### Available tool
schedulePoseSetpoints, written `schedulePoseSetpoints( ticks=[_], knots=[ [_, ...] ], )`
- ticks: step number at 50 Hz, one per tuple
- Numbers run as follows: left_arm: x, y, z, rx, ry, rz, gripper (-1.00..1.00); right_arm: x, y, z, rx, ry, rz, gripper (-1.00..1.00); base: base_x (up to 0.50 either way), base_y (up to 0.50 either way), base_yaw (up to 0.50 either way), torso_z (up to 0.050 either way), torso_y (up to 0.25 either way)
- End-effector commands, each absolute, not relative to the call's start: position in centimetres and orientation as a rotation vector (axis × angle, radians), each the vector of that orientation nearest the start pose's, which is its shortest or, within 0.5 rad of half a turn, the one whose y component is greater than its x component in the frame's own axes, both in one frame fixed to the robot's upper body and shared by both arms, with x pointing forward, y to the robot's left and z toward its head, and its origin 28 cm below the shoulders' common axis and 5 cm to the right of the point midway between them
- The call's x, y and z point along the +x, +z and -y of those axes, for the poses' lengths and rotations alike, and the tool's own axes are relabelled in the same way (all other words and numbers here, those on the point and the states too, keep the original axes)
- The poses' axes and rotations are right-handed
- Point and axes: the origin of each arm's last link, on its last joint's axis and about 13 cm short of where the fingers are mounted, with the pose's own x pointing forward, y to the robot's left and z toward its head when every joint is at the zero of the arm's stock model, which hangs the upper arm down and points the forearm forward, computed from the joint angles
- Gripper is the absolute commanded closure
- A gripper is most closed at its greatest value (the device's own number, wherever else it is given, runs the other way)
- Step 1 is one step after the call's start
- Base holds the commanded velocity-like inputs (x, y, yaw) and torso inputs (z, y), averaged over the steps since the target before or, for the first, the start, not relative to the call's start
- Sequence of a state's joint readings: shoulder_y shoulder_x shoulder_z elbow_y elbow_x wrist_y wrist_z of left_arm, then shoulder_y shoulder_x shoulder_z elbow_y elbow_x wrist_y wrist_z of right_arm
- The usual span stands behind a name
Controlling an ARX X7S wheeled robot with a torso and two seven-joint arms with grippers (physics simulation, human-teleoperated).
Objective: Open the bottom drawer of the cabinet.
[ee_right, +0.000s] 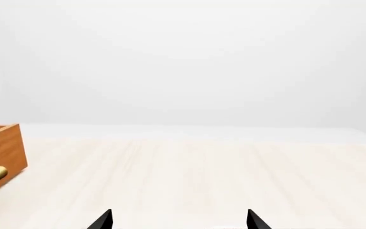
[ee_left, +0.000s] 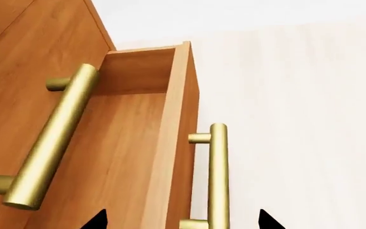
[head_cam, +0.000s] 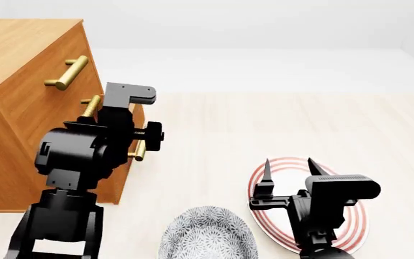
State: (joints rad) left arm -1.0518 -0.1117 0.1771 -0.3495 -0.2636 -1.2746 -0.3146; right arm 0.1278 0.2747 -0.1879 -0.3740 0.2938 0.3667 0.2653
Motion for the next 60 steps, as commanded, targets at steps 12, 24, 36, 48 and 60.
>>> schedulePoseSetpoints(
  ticks=[12,24,36,48,60],
  knots=[
    [37.5,17.1,-21.7,0.1,0.167,-0.723,-1.0,22.5,8.9,10.5,-0.005,0.02,0.066,-1.0,0.0,0.0,0.0,0.0,0.0],
    [38.4,16.0,-22.4,0.096,0.198,-0.772,-1.0,22.5,9.0,10.5,-0.007,0.019,0.065,-1.0,0.0,0.0,0.0,0.0,0.0],
    [38.6,15.0,-22.5,0.097,0.164,-0.825,-1.0,22.4,9.0,10.4,-0.009,0.019,0.066,-1.0,0.0,0.0,0.0,0.0,0.0],
    [37.6,15.2,-21.7,0.114,0.03,-0.823,-1.0,22.5,8.9,10.4,-0.007,0.019,0.064,-1.0,0.0,0.0,0.0,0.0,0.0],
    [37.2,15.5,-20.6,0.108,-0.038,-0.812,-1.0,22.5,8.8,10.4,-0.006,0.018,0.063,-1.0,0.0,0.0,0.0,0.0,0.0]
  ],
)
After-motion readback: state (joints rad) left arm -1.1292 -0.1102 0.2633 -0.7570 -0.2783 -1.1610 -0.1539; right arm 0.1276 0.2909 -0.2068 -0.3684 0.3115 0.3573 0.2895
